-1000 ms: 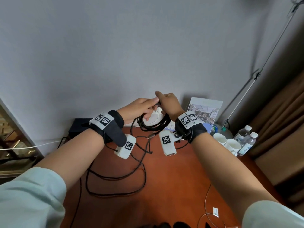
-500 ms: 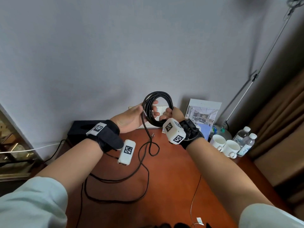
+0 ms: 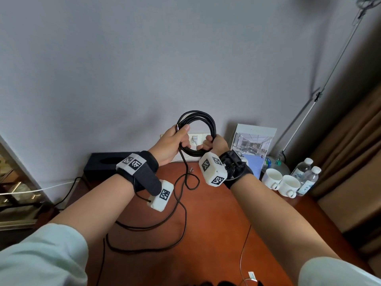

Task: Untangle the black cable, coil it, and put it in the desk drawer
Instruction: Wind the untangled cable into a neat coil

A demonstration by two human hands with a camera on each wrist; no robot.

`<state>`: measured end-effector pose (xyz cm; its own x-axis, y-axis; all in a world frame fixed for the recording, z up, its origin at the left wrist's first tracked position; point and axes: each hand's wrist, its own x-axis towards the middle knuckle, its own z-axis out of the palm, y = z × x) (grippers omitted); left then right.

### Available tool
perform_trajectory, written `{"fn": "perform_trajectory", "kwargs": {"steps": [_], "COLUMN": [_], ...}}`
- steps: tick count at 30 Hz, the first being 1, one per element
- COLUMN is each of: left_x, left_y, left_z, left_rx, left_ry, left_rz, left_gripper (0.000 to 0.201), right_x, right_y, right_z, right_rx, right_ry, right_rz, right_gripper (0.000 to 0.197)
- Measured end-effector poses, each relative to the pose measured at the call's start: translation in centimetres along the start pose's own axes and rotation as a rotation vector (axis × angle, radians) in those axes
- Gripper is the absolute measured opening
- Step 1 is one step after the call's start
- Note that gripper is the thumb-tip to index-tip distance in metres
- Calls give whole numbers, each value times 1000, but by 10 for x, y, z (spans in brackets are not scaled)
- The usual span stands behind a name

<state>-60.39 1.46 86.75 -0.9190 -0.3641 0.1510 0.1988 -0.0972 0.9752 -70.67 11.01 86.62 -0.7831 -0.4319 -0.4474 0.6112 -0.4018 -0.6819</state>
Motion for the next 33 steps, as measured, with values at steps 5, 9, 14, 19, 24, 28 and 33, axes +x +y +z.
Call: {"fn": "perform_trajectory", "kwargs": {"steps": [5, 9, 14, 19, 24, 28, 33], "left_x": [0, -1, -5, -5, -4, -5, -4], "left_y": [4, 7, 10, 5, 2, 7, 8], "left_z": [-11, -18, -22, -22, -21, -17, -18], "left_rx": [68, 91, 115, 205, 380, 533, 642], "left_ry": [-16, -84, -111, -125, -158, -259, -346], "left_rz": [-38, -94, -97, -62, -118, -108, -111], "left_gripper": [28, 31, 30, 25, 12, 18, 23], "right_x": [2, -5, -9, -8, -14, -16, -20], "right_y": [-18, -28, -25, -24, -27, -27, -27], "right_z": [-4, 2, 6, 5, 10, 12, 8], "right_rx": [-370, -721, -879, -938, -1105, -1332, -1380], "right_ry": [-237, -295, -315, -292, -322, -355, -509], "right_rz": [18, -138, -242, -199, -172, -206, -81], "right_gripper": [41, 59, 59, 52, 56, 60, 47]}}
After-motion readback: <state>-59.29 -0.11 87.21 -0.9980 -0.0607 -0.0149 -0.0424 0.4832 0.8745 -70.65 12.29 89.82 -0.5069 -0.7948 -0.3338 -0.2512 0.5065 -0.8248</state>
